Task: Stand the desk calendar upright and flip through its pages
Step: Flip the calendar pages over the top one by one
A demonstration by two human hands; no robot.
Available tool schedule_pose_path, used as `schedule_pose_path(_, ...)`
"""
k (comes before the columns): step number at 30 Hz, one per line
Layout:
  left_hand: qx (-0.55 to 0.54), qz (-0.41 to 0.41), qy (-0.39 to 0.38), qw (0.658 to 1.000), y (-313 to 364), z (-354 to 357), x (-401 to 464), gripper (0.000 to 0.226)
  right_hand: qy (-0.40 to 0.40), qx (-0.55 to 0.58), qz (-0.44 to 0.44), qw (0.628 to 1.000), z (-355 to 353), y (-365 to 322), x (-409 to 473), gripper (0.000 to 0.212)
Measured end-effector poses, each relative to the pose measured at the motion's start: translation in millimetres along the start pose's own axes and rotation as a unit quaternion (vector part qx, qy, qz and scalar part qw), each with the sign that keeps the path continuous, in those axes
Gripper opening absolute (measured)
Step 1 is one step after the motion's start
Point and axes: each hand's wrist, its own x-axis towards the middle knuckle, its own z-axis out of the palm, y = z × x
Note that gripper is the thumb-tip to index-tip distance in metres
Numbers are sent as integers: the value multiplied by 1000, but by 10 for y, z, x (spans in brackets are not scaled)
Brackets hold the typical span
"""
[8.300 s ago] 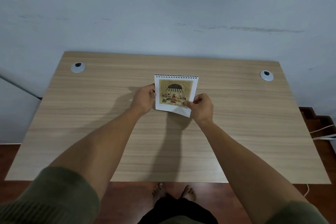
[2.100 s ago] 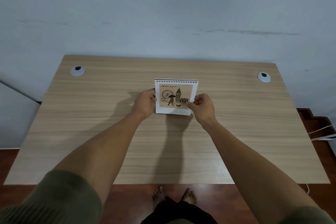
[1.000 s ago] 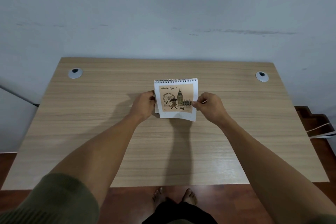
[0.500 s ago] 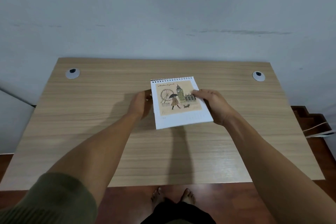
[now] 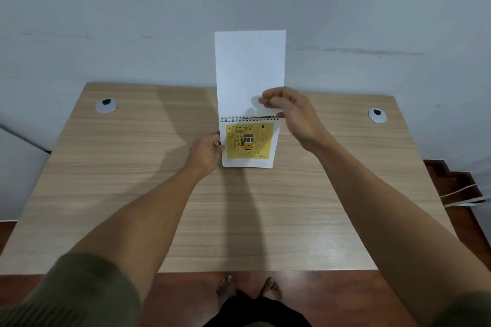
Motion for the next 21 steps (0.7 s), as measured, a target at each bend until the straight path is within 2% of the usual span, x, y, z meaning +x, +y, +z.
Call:
schedule_pose_path(3,5,1,-4,1000,-30,9,21,26,-45,-216,-64,973,44,181,-32,46)
schedule_pose_path(6,9,7,-3,1000,-22,3,24,28,-54,-350,-122,927,81,296,-28,58)
schedule_pose_path(9,10,4,-2,1000,-13,0,24,27,-50,-383,-143,911,122,373,-11,60)
schedule_pose_path(12,1,-7,-5,1000,-21,5,23,26,16,-360,-152,920,118,440,-14,62)
schedule_pose_path(14,-1,-5,-6,1000,-32,4,21,27,19,-363,-146,920,93,466,-8,62)
schedule_pose_path(18,-10,-3,-4,1000,-14,-1,19,26,27,-433,-170,885,73,562,-6,44)
schedule_pose_path(21,-14,4,-4,1000,-16,8,9,26,7,-444,-139,885,71,553,23,35)
